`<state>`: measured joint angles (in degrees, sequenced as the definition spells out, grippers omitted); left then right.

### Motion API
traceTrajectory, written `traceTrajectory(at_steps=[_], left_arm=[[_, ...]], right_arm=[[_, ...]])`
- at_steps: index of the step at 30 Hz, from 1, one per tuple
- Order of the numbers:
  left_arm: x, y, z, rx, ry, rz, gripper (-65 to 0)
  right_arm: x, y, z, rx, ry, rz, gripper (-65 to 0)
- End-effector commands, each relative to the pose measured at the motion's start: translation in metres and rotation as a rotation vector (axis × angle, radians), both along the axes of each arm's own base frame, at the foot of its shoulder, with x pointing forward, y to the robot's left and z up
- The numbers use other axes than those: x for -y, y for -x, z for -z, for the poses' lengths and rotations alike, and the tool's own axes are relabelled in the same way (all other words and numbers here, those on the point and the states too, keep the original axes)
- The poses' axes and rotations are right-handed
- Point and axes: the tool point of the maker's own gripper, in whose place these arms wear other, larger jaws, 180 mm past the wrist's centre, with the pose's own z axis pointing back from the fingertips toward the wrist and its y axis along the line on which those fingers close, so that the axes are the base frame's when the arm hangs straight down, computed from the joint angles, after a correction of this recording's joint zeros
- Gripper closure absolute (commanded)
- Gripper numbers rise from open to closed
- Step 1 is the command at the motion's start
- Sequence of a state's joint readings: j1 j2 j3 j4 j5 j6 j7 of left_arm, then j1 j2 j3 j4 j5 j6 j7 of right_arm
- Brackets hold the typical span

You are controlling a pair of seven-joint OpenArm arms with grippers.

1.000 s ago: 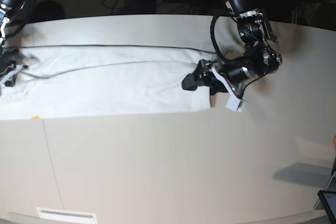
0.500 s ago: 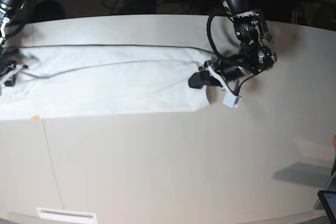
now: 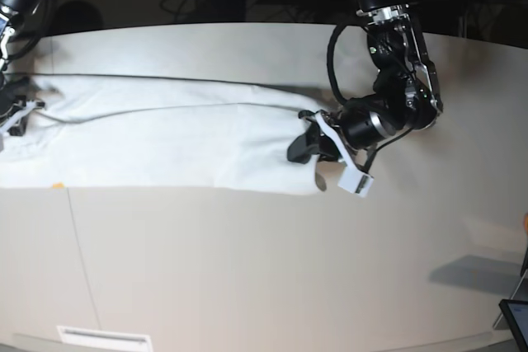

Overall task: Fold the T-shirt properly
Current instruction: 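Fold the pinched shirt end toward the right gripper with the left gripper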

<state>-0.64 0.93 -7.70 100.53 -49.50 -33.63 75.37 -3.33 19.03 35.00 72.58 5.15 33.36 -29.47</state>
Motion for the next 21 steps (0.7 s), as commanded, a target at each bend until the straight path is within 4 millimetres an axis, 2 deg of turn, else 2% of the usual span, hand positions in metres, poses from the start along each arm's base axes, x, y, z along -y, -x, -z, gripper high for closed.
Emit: traceTrajectory(at_steps=[1,7,11,21], left_arm=[[0.011,-0.007,-0.016,0.055,0.035,0.012,0.0],[0.051,-0.008,-0.024,0.019,0.131,0.026,0.0],[0.086,-0.013,-0.041,0.043,0.195,0.073,0.0],[0.161,-0.01,-0.044,0.037,0.279,0.231,0.0]], right_arm=[[0.011,-0.001,-0.008,-0.007,0.037,0.005,-4.1],[0.011,0.006,-0.004,-0.023,0.039,0.004,-4.1],[0.011,0.006,-0.004,-0.023,0.039,0.004,-3.9],[0.011,0.007,-0.003,-0.026,0.038,0.004,-3.9]])
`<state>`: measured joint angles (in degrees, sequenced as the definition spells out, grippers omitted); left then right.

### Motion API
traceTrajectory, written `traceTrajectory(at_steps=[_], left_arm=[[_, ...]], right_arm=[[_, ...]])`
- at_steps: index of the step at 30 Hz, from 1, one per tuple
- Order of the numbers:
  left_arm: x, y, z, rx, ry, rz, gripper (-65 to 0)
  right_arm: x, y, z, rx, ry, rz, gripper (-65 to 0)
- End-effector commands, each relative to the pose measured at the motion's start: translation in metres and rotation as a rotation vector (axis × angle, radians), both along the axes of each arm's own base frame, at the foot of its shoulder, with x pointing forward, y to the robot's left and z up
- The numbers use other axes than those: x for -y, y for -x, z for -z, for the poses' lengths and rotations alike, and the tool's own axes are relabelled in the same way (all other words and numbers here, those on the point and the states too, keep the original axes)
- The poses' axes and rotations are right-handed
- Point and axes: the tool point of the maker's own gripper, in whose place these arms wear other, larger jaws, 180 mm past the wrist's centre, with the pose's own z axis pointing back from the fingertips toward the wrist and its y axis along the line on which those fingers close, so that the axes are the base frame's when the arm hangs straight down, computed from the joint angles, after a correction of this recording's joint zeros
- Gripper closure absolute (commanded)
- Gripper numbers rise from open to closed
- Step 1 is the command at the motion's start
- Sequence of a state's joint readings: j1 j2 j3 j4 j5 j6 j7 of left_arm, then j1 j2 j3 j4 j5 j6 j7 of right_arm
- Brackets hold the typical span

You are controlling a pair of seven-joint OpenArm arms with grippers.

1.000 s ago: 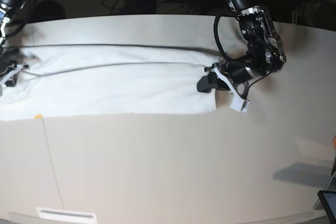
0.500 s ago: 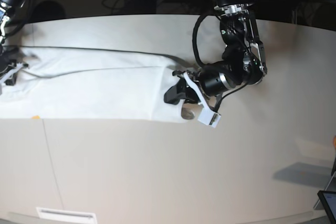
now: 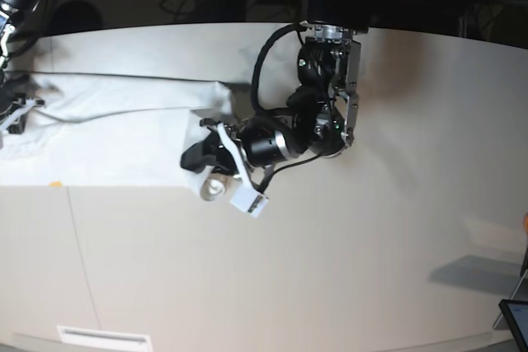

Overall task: Fold the T-shirt properly
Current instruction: 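Fold the pinched shirt end toward the right gripper with the left gripper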

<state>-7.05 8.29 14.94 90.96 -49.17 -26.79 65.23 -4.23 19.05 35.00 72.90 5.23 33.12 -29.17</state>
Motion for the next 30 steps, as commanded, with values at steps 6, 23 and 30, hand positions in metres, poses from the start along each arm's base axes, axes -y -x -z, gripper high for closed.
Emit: traceTrajectory(at_steps=[6,23,30], left_arm=[[0.045,-0.002,-0.019,0.042,0.087,0.063,0.0],[0.104,-0.01,-0.022,-0.019,0.219,0.157,0.0],[0.11,-0.014,-0.018,-0.034,0.222,0.159,0.0]], right_arm=[[0.01,0.003,-0.005,-0.021,0.034,0.002,-3.9],[0.01,0.002,-0.004,-0.02,0.033,0.001,-3.9],[0.01,0.002,-0.005,-0.018,0.033,0.001,-3.9]])
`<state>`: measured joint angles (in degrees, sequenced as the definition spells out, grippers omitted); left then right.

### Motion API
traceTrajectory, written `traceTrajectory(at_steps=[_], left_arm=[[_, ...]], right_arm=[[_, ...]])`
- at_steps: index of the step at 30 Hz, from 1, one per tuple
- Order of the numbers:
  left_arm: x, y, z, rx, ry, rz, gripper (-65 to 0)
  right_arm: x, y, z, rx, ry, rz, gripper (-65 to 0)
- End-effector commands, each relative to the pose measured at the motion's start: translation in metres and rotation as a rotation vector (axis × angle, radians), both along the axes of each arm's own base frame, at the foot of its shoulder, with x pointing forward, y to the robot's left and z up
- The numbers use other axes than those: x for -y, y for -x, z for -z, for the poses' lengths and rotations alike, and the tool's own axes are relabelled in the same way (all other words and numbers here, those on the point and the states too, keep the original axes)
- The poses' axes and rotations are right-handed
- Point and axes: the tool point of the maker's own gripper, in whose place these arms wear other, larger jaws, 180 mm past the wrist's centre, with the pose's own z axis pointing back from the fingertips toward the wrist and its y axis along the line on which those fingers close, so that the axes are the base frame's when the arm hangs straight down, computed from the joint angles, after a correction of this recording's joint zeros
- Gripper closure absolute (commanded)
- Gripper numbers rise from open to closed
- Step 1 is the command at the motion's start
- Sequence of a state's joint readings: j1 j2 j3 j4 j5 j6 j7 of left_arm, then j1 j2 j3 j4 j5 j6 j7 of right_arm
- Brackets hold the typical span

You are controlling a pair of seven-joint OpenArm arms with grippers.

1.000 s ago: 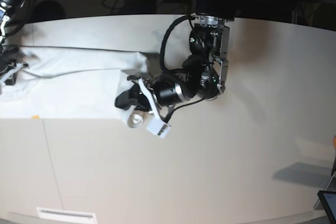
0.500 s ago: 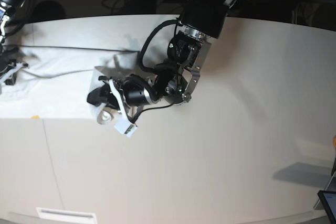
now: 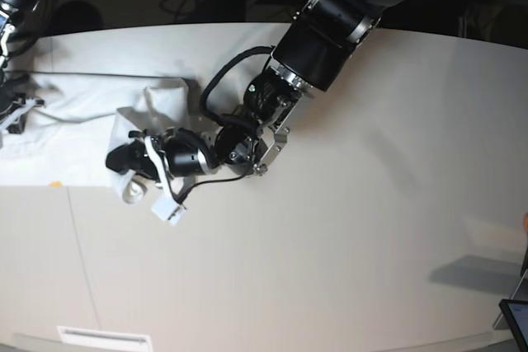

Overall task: Fold the T-shirt properly
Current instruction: 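Fold the pinched shirt end toward the right gripper with the left gripper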

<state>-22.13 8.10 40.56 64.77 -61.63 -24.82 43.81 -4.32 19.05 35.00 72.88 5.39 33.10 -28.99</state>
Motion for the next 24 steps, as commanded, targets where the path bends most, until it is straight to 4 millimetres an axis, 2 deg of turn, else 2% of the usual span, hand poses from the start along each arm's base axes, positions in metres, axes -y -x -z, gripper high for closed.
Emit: traceTrajectory(at_steps=[1,12,15,16,18,24], left_arm=[[0.007,-0.009,-0.024,0.034,0.065,-0.009,0.0],[0.007,-0.008,-0.026,0.039,0.071,-0.007,-0.2],[0.009,-0.007,-0.031,0.051,0.092,0.006,-11.9],[0.01,-0.005,-0.038,0.063,0.123,0.023,-18.1],[0.011,-0.001,-0.051,0.084,0.181,0.055,-25.9],[0.012,0.009,-0.076,0.169,0.284,0.137,-27.2]], right_arm=[[0.01,0.002,-0.005,-0.021,0.035,0.0,-3.9],[0.01,0.002,-0.005,-0.02,0.035,0.0,-3.9],[0.01,0.002,-0.005,-0.02,0.035,0.0,-3.9],[0.01,0.002,-0.005,-0.02,0.035,0.0,-3.9],[0.009,0.002,-0.004,-0.02,0.034,0.0,-3.9],[0.01,0.003,-0.004,-0.024,0.033,0.003,-4.1]])
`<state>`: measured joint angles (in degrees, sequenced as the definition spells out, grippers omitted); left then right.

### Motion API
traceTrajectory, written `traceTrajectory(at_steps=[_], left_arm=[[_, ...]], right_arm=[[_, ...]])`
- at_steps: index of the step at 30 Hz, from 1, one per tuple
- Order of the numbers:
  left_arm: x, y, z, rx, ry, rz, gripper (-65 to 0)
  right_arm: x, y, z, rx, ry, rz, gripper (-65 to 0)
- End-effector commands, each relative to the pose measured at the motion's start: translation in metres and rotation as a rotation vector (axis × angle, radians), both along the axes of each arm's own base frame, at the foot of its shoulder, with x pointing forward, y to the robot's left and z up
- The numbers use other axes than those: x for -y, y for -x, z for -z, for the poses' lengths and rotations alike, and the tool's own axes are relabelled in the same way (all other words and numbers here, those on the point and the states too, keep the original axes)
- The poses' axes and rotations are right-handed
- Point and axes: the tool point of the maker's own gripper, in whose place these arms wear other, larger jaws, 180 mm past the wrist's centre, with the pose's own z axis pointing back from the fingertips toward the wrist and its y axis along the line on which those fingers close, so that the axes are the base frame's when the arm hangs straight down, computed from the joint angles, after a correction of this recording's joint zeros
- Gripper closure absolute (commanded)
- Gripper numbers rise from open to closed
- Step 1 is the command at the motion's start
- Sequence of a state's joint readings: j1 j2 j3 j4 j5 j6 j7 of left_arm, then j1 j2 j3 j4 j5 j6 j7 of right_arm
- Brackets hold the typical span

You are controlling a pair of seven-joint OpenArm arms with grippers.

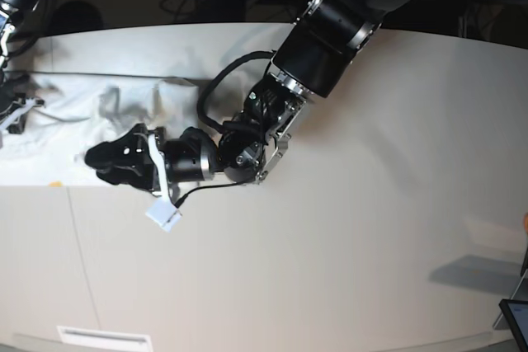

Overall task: Fold the T-shirt properly
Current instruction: 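Fold the pinched shirt end toward the right gripper with the left gripper, then lay the folded end down, open the left gripper and withdraw it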

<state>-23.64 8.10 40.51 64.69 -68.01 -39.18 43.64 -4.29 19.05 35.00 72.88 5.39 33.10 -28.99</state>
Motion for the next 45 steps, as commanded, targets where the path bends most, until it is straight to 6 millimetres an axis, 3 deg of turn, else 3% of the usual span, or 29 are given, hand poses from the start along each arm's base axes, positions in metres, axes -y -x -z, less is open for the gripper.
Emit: traceTrajectory(at_steps=[1,7,9,11,15,19,24,30,32,35,45], left_arm=[[0.005,-0.007,-0.029,0.042,0.074,-0.002,-27.2],[0.005,-0.005,-0.052,0.106,0.106,0.005,-26.9],[-0.004,-0.003,-0.055,0.177,0.076,0.005,-26.0],[-0.014,-0.002,-0.05,0.269,-0.004,-0.006,-20.3],[-0.034,-0.018,-0.016,0.297,-0.249,-0.19,0.0],[-0.047,-0.024,0.021,0.332,-0.436,-0.273,0.0],[-0.044,-0.017,0.03,0.332,-0.46,-0.267,0.0],[-0.009,0.029,0.041,0.386,-0.474,-0.101,0.0],[-0.004,0.036,0.043,0.388,-0.475,-0.08,0.0],[-0.005,0.036,0.052,0.37,-0.494,-0.076,0.0],[-0.026,0.028,0.12,0.24,-0.619,-0.083,0.0]], right_arm=[[0.01,0.003,-0.004,-0.024,0.033,0.003,-4.1],[0.01,0.004,-0.003,-0.027,0.033,0.003,-4.1],[0.01,0.004,-0.003,-0.027,0.033,0.003,-4.1],[0.01,0.004,-0.003,-0.027,0.033,0.003,-4.1],[0.01,0.005,-0.002,-0.03,0.034,0.002,-4.1],[0.01,0.007,-0.002,-0.034,0.034,0.002,-4.1],[0.01,0.008,-0.001,-0.037,0.034,0.002,-4.1],[0.01,0.008,-0.001,-0.037,0.034,0.002,-4.1],[0.01,0.008,0.0,-0.038,0.034,0.002,-4.1],[0.01,0.008,0.0,-0.038,0.034,0.002,-4.1],[0.01,0.008,0.0,-0.038,0.034,0.002,-4.1]])
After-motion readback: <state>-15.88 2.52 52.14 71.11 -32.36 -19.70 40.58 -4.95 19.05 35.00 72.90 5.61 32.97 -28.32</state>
